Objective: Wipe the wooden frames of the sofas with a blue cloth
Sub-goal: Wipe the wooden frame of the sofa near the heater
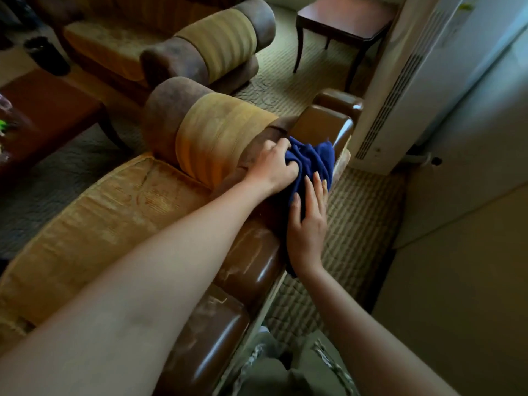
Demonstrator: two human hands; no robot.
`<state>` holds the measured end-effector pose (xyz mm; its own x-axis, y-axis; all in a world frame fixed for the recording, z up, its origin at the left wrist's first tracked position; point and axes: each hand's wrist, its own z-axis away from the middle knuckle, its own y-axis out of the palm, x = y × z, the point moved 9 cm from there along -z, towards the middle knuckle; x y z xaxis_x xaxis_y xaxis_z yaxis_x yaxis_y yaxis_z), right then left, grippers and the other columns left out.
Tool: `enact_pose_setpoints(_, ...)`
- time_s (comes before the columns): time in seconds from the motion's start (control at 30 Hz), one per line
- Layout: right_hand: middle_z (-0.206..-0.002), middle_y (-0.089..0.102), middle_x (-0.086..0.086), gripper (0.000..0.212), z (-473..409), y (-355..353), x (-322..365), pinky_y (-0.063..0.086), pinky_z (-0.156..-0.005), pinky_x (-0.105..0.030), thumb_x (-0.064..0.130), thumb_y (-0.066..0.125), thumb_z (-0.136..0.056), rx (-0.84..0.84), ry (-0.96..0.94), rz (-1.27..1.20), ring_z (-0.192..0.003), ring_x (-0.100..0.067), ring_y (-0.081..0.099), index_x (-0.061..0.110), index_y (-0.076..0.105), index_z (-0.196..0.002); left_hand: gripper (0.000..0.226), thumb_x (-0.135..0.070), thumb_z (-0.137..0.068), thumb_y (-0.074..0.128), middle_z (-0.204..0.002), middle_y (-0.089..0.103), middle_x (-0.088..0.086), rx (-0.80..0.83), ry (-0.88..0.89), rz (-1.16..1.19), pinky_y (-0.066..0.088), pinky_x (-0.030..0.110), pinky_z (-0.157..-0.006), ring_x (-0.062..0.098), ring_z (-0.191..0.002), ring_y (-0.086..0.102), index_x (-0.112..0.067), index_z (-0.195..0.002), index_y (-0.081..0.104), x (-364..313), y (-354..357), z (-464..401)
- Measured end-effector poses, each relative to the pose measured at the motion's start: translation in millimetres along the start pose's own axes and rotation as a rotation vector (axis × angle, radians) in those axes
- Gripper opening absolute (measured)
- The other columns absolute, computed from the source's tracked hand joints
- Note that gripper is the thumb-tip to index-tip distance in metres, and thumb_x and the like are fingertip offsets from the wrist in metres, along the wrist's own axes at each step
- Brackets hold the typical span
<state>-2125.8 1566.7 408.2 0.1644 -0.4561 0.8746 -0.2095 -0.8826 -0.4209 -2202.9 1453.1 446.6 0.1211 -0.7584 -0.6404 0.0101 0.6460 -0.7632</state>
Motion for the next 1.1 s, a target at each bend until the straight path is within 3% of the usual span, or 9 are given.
enact_pose_setpoints(0.13,-0.153,0.024,0.003,0.048,-8,-3,-9,0.008,-0.114,-0.011,0.023,0.038,-0.1,-0.069,0.081,-0.119,-0.142,-0.002,0.013,0.012,0.029,-0.146,0.055,-0.034,-0.072,0.043,-0.125,0.047,0.013,-0.163,0.142,-0.102,0.032,0.034,-0.103,0.029,-0.119,0.044,-0.015,-0.122,0.056,-18,-4,2)
enact_pose_setpoints(0.23,-0.154,0.026,-0.002,0.046,-32,-6,-27,0.011,-0.114,-0.013,0.023,0.035,-0.102,-0.134,0.226,-0.212,-0.142,-0.008,0.018,0.011,0.03,-0.146,0.06,-0.032,-0.072,0.039,-0.127,0.047,0.018,-0.268,0.029,0.098,0.029,0.029,-0.103,0.03,-0.119,0.044,-0.01,-0.126,0.054,-3,-13,-4)
enact_pose_setpoints(0.33,-0.15,0.036,-0.004,0.044,-34,-3,-48,0.02,-0.117,-0.032,0.024,0.03,-0.102,-0.147,0.445,-0.33,-0.14,-0.015,0.029,0.011,0.035,-0.144,0.061,-0.03,-0.074,0.036,-0.127,0.045,0.018,-0.325,-0.091,0.256,0.027,0.025,-0.101,0.029,-0.118,0.043,-0.006,-0.127,0.051,11,-12,-3)
enact_pose_setpoints(0.43,-0.135,0.049,-0.013,0.037,8,7,-43,0.031,-0.108,-0.034,0.013,0.031,-0.1,-0.07,0.588,-0.371,-0.126,-0.025,0.044,0.002,0.044,-0.134,0.056,-0.027,-0.075,0.036,-0.124,0.047,0.017,-0.335,-0.032,0.225,0.028,0.023,-0.095,0.026,-0.112,0.045,-0.005,-0.124,0.053,5,-8,-2)
enact_pose_setpoints(0.53,-0.084,0.054,-0.01,0.022,82,16,-30,0.04,-0.081,-0.024,0.004,0.032,-0.099,0.148,0.716,-0.333,-0.085,-0.011,0.054,0.003,0.051,-0.088,0.054,-0.027,-0.076,0.035,-0.123,0.046,0.015,-0.34,-0.017,0.232,0.026,0.016,-0.086,0.016,-0.101,0.042,-0.005,-0.122,0.053,4,-8,-1)
enact_pose_setpoints(0.63,-0.071,0.044,-0.001,0.029,87,14,-24,0.035,-0.068,-0.025,0.003,0.032,-0.098,0.169,0.727,-0.358,-0.066,-0.01,0.043,0.013,0.043,-0.073,0.053,-0.027,-0.076,0.034,-0.123,0.047,0.015,-0.351,0.0,0.227,0.022,0.012,-0.082,0.01,-0.098,0.038,-0.005,-0.121,0.053,5,-9,1)
enact_pose_setpoints(0.77,-0.097,0.051,-0.013,0.027,-3,-1,-27,0.039,-0.085,-0.032,0.003,0.03,-0.099,0.061,0.544,-0.263,-0.09,-0.021,0.047,-0.01,0.053,-0.105,0.051,-0.025,-0.076,0.034,-0.12,0.05,0.018,-0.372,0.007,0.227,0.022,0.011,-0.082,0.012,-0.099,0.04,-0.003,-0.117,0.056,4,-12,2)
enact_pose_setpoints(0.93,-0.12,0.051,-0.027,0.042,-1,-7,-22,0.028,-0.101,-0.034,0.014,0.033,-0.087,0.092,0.436,-0.153,-0.115,-0.034,0.045,-0.016,0.049,-0.112,0.05,-0.025,-0.076,0.034,-0.116,0.052,0.017,-0.369,0.004,0.284,0.026,0.014,-0.081,0.012,-0.097,0.041,-0.002,-0.114,0.056,7,-12,-1)
enact_pose_setpoints(1.1,-0.098,0.055,-0.009,0.026,57,-3,-11,0.035,-0.089,-0.03,0.006,0.041,-0.083,0.16,0.373,-0.195,-0.093,-0.019,0.051,-0.003,0.053,-0.105,0.047,-0.022,-0.075,0.035,-0.109,0.057,0.017,-0.449,-0.026,0.393,0.035,0.02,-0.082,0.019,-0.096,0.05,0.001,-0.108,0.058,15,-18,-2)
